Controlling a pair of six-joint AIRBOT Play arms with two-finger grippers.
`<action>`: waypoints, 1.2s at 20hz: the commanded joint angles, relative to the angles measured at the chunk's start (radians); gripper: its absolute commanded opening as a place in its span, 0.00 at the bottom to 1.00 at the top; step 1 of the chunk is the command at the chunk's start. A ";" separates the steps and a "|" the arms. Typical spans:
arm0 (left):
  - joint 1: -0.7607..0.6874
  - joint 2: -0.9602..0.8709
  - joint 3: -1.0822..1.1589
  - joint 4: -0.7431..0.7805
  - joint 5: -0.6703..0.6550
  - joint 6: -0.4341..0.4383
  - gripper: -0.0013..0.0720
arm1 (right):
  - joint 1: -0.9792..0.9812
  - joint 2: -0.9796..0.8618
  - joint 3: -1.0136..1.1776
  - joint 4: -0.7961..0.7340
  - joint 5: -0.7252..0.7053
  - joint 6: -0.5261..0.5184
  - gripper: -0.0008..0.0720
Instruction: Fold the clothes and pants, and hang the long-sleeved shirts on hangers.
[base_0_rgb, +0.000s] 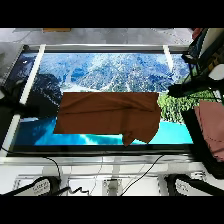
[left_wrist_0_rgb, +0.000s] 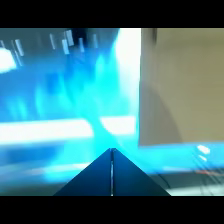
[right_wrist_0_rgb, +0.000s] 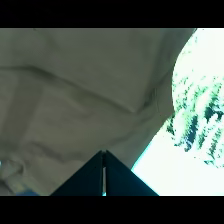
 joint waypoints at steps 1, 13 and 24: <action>0.092 0.082 -0.191 -0.074 -0.017 0.036 0.05 | -0.065 0.183 -0.174 -0.006 -0.005 -0.061 0.03; 0.093 -0.022 -0.372 -0.345 0.192 0.112 0.69 | -0.178 0.431 -0.572 0.031 -0.139 -0.029 0.03; 0.093 -0.200 -0.372 -0.665 0.228 0.355 0.36 | -0.178 0.432 -0.583 0.046 -0.134 -0.017 0.03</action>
